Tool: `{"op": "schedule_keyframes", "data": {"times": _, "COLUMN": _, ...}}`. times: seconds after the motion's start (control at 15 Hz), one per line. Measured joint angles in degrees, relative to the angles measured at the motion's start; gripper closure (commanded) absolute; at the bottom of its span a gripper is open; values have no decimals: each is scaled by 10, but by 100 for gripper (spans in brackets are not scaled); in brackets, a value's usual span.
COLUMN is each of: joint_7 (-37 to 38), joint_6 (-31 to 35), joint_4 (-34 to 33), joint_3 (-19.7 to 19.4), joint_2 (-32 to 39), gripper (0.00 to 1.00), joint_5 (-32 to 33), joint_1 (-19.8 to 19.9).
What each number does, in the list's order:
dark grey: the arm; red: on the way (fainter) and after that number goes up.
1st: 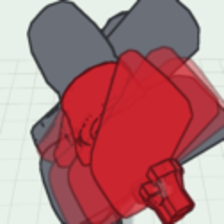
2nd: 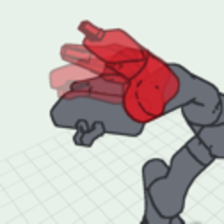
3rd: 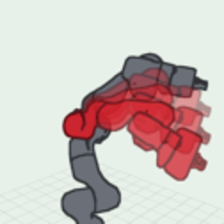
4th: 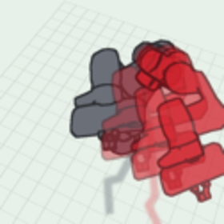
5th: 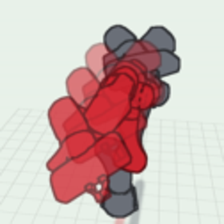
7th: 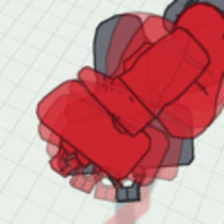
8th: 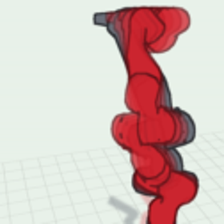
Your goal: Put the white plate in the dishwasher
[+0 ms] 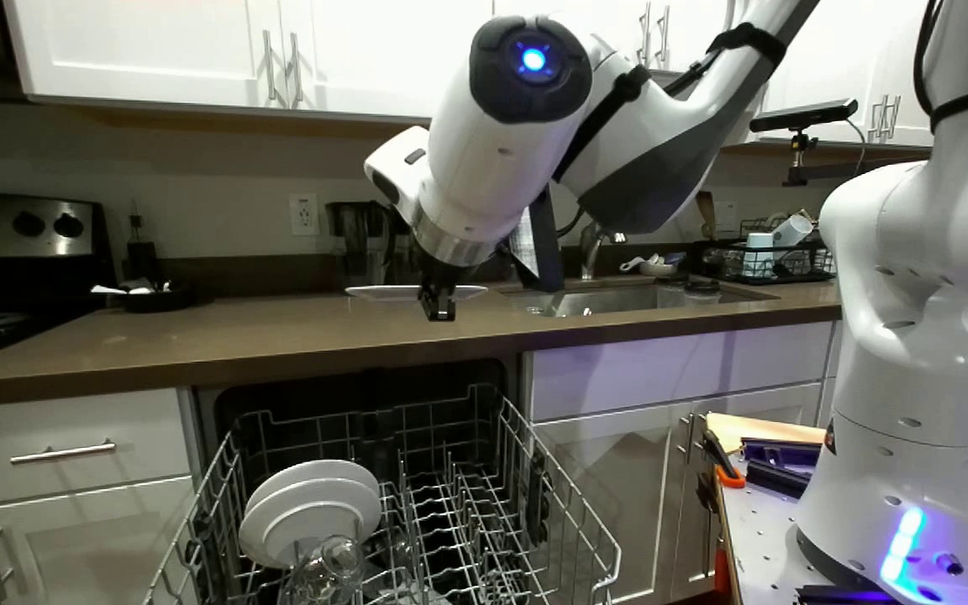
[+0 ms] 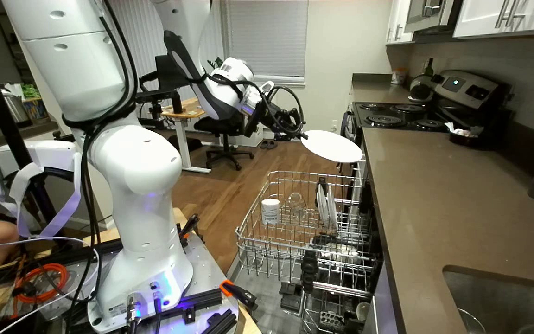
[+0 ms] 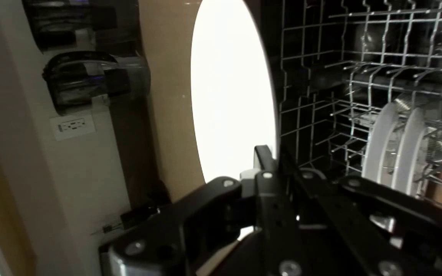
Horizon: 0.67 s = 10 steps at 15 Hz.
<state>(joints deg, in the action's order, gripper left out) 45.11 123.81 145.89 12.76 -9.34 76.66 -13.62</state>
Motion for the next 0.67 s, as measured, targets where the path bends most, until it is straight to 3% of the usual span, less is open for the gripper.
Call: {"op": "schedule_keyframes", "data": {"times": 0.67, "joint_7": -289, "joint_6": 126, "joint_4": 20, "joint_3": -33, "joint_2": -91, "gripper": 98, "joint_5": -269, "joint_1": -1}}
